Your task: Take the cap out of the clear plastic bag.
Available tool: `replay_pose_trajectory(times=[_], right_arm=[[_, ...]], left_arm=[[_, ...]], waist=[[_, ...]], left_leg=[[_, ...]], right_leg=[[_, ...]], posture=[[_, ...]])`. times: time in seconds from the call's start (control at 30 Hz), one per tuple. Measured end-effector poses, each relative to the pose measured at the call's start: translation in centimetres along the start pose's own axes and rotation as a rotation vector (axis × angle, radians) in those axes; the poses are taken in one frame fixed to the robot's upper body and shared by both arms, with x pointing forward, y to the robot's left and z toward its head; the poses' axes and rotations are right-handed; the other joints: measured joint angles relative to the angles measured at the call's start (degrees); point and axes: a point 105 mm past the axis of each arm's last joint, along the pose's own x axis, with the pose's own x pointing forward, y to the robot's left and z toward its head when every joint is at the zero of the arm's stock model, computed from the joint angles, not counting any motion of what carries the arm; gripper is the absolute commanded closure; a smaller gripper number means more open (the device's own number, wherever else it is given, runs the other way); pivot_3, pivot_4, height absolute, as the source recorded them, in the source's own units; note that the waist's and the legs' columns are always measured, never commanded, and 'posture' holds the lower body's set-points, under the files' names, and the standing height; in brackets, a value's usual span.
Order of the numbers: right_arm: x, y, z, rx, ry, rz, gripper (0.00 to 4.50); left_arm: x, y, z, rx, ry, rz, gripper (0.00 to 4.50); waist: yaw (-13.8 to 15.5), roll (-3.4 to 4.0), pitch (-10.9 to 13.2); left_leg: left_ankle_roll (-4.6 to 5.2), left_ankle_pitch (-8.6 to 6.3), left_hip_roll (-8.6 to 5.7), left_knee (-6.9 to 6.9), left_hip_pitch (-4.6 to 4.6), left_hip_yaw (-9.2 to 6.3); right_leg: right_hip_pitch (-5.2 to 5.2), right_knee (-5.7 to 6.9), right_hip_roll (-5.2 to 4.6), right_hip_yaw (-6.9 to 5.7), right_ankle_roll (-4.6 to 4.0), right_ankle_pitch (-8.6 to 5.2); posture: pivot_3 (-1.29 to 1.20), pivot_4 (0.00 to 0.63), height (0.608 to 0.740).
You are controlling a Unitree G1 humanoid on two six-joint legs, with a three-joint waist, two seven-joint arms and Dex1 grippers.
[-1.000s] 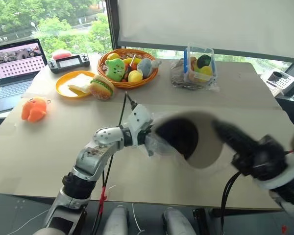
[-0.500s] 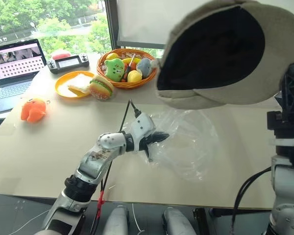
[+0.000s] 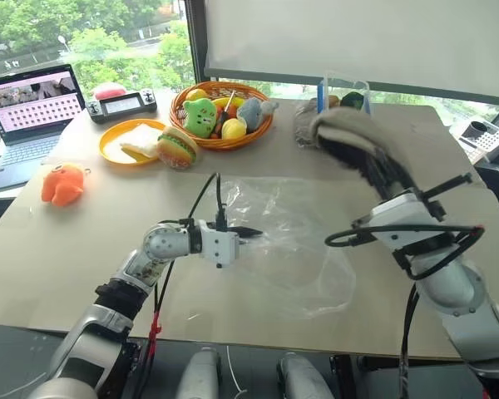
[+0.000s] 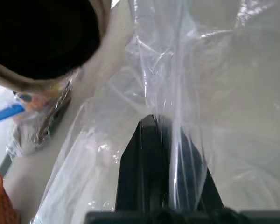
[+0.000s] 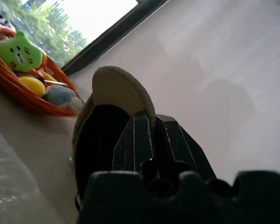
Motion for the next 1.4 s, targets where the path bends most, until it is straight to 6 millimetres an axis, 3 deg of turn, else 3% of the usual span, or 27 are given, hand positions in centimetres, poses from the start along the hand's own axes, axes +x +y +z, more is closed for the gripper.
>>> replay_pose_trajectory(times=[0.13,0.27,0.3,0.33,0.37,0.53,0.67,0.73,0.9,1.1,1.27,1.33,1.4], right_arm=[[-1.5,3.6,0.3,-0.091,-0.05,0.188,4.47],[-6.7,10.2,-3.2,0.039,0.142,0.473,4.47],[-7.7,11.1,-3.8,0.08,0.188,0.506,4.5],[-8.0,11.6,-4.0,0.128,0.215,0.515,4.5],[-7.9,11.6,-4.1,0.154,0.224,0.504,3.72],[-8.4,12.2,-5.2,0.337,0.333,0.523,2.03],[-8.3,11.7,-5.8,0.383,0.358,0.552,0.7],[-8.3,11.1,-6.2,0.426,0.376,0.559,0.07],[-8.0,8.1,-7.8,0.529,0.424,0.513,0.07],[-7.7,4.8,-9.2,0.777,0.461,0.332,0.07],[-7.8,2.5,-10.4,1.041,0.467,0.071,0.07],[-7.6,1.1,-11.3,1.106,0.459,-0.092,0.07],[-7.8,0.2,-12.3,1.111,0.486,-0.207,0.07]], left_arm=[[0.2,-0.4,-0.2,-0.008,-0.011,0.007,4.5],[0.2,-0.8,-0.5,-0.025,-0.011,0.009,4.5],[0.1,-1.1,-0.6,-0.036,-0.008,0.007,3.95],[0.0,-1.3,-0.7,-0.05,-0.008,0.005,3.76],[0.1,-1.4,-0.7,-0.06,-0.013,0.003,3.52],[0.0,-1.7,-0.3,-0.13,-0.041,-0.024,1.59],[-0.7,-2.1,0.0,-0.25,-0.058,-0.062,0.24],[-1.7,-2.4,0.3,-0.371,-0.063,-0.103,0.0],[-5.6,-1.8,1.0,-0.838,-0.039,-0.203,0.0],[-10.0,3.3,2.9,-1.345,-0.227,-0.094,0.0],[-12.5,5.9,1.4,-1.599,-0.456,0.201,0.0],[-13.8,7.0,-1.6,-1.65,-0.488,0.492,0.0],[-14.7,6.8,-5.0,-1.659,-0.369,0.773,0.0]], waist=[[-0.1,-0.01,0.0],[0.1,-0.03,0.0],[0.0,-0.02,0.0],[-0.1,-0.02,0.0],[-0.3,-0.03,0.0],[-0.3,-0.04,0.0],[-0.4,-0.04,0.0],[-0.6,-0.04,0.0],[-1.4,-0.08,0.0],[-1.5,-0.08,0.0],[-1.5,-0.07,0.0],[-1.5,-0.07,0.0],[-1.4,-0.08,0.0]], left_leg=[[0.0,0.0,0.02,0.01,0.01,-0.03],[0.0,0.0,-0.01,0.11,0.02,-0.04],[0.0,0.0,-0.02,0.12,0.02,-0.04],[0.0,0.0,-0.01,0.16,0.09,-0.03],[0.0,0.0,0.01,0.15,0.17,-0.03],[0.0,0.0,0.06,0.14,0.36,-0.03],[0.0,0.0,0.05,0.11,0.32,-0.03],[0.0,0.0,0.08,0.06,0.31,-0.03],[0.0,0.0,0.14,0.05,0.29,-0.09],[0.0,0.0,0.13,0.03,0.32,-0.14],[0.0,0.0,0.17,0.03,0.35,-0.18],[0.0,0.0,0.14,0.07,0.43,-0.19],[0.0,0.0,0.12,0.07,0.44,-0.18]], right_leg=[[0.01,0.06,0.03,-0.04,0.0,0.0],[0.12,0.04,0.0,-0.05,0.02,0.01],[0.11,0.08,-0.01,-0.04,0.03,0.01],[0.13,0.16,0.0,-0.02,0.03,0.01],[0.18,0.17,0.02,-0.02,0.03,0.02],[0.32,0.22,0.07,-0.03,0.03,0.01],[0.28,0.22,0.06,-0.02,0.01,0.01],[0.23,0.24,0.07,-0.03,-0.01,0.0],[0.21,0.27,0.11,-0.1,-0.01,-0.04],[0.24,0.26,0.1,-0.13,0.34,-0.28],[0.23,0.36,0.09,-0.13,0.12,-0.16],[0.28,0.39,0.08,-0.11,0.09,-0.11],[0.3,0.37,0.07,-0.09,-0.06,-0.01]], posture=[[0.0,0.15,0.74],[0.0,0.15,0.74],[0.0,0.15,0.74],[0.0,0.15,0.74],[0.0,0.15,0.74],[0.0,0.15,0.74],[0.0,0.15,0.74],[0.0,0.15,0.74],[0.0,0.15,0.74],[0.0,0.15,0.74],[0.0,0.15,0.74],[0.0,0.15,0.74],[0.0,0.15,0.74]])
